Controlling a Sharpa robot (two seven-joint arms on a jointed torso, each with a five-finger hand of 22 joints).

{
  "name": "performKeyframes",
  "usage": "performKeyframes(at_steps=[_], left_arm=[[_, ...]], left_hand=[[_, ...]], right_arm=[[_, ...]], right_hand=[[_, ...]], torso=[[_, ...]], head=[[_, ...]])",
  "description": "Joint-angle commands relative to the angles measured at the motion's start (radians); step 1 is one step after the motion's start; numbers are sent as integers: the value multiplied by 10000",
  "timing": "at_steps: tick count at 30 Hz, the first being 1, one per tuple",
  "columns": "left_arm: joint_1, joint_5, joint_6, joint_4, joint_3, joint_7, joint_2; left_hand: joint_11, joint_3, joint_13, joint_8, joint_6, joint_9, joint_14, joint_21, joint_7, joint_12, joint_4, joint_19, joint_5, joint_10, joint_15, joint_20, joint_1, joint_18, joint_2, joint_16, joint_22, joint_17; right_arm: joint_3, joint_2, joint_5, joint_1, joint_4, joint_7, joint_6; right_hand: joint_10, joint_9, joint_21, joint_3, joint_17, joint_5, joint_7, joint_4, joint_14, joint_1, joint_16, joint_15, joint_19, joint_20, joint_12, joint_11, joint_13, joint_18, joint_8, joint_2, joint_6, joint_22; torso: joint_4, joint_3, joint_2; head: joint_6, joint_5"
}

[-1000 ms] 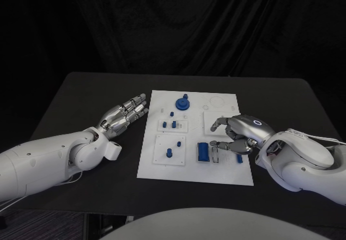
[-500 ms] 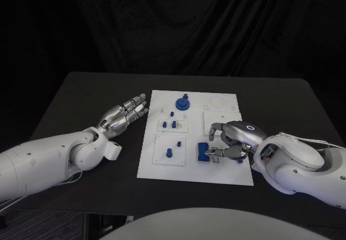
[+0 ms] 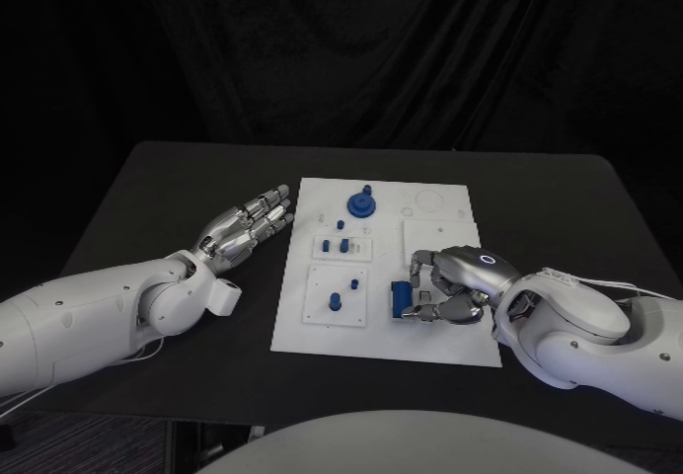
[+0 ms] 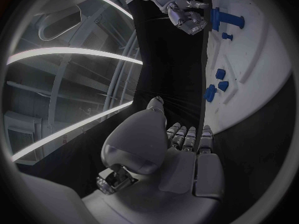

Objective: Assemble the parts on the task board

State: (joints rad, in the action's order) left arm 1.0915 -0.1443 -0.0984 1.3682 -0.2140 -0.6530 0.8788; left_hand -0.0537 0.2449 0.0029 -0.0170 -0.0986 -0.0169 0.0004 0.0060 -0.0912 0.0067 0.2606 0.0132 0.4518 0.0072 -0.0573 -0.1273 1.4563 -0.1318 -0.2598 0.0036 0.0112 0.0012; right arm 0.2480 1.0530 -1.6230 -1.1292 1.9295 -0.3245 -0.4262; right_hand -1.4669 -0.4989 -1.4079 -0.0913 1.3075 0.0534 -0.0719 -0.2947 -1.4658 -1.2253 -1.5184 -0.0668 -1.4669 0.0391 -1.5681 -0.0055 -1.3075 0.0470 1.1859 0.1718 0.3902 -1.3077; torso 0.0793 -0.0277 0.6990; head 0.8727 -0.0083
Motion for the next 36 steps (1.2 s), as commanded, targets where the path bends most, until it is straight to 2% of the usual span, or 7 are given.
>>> performKeyframes(at_steps=[1, 11, 21, 29, 36], left_arm=[[-16, -5, -113, 29, 9, -114, 5], [-17, -5, -137, 38, 9, -85, 9], [-18, -5, -164, 27, 9, -54, -5], [-19, -5, -187, 21, 9, -33, -13], [-20, -5, -195, 20, 9, -21, -7]], left_hand=[[-87, -5, -2, -9, 17, -4, -4, 24, -67, -40, 16, -28, 44, 11, -63, -61, -32, -73, -33, -36, 3, -12], [-90, -6, -1, -10, 11, -5, -4, 26, -71, -39, 17, -25, 44, 14, -69, -69, -33, -77, -35, -36, 6, -12], [-92, -7, -1, -10, 8, -6, -4, 28, -74, -39, 17, -23, 44, 14, -74, -75, -33, -78, -37, -36, 8, -12], [-93, -8, 0, -10, 7, -6, -4, 28, -75, -38, 16, -23, 45, 17, -77, -80, -32, -80, -38, -36, 8, -12], [-93, -8, 0, -10, 7, -6, -4, 28, -75, -38, 16, -23, 45, 17, -77, -80, -32, -80, -38, -36, 8, -12]], right_arm=[[0, -44, -316, 80, -63, -257, 116], [0, -78, -514, 142, -184, -376, 178], [-1, -140, -536, 149, -242, -470, 458], [-1, -214, -537, 154, -282, -538, 725], [-1, -212, -538, 174, -268, -492, 696]], right_hand=[[-1039, -159, 46, -129, 1119, -47, 109, 27, -745, -267, 34, -112, -517, -81, -27, -73, -2633, -82, 190, -83, -25, -2112], [-1039, -715, 100, -293, 1070, -42, 221, 67, -738, -720, 65, -190, -505, -153, -27, -168, -2633, -72, 837, -403, -22, -2098], [-1039, -1026, 165, -354, 1043, -42, 296, 117, -734, -921, 83, -241, -488, -196, -27, -229, -2633, -58, 1171, -697, 130, -2080], [-1039, -1103, 181, -318, 1059, -50, 326, 131, -738, -948, 78, -261, -484, -213, -27, -255, -2633, -55, 1254, -712, 221, -2076], [-1039, -1179, 230, -199, 1055, -60, 370, 106, -737, -942, 82, -297, -468, -247, -27, -296, -2633, -45, 1314, -565, 269, -2062]], torso=[[8, -8, -4], [12, -9, -11], [-1, -7, -6], [2, 0, -9], [2, -4, -10]], head=[[-1, 1], [-1, -2], [-1, 4], [-1, 1], [-1, 18]])
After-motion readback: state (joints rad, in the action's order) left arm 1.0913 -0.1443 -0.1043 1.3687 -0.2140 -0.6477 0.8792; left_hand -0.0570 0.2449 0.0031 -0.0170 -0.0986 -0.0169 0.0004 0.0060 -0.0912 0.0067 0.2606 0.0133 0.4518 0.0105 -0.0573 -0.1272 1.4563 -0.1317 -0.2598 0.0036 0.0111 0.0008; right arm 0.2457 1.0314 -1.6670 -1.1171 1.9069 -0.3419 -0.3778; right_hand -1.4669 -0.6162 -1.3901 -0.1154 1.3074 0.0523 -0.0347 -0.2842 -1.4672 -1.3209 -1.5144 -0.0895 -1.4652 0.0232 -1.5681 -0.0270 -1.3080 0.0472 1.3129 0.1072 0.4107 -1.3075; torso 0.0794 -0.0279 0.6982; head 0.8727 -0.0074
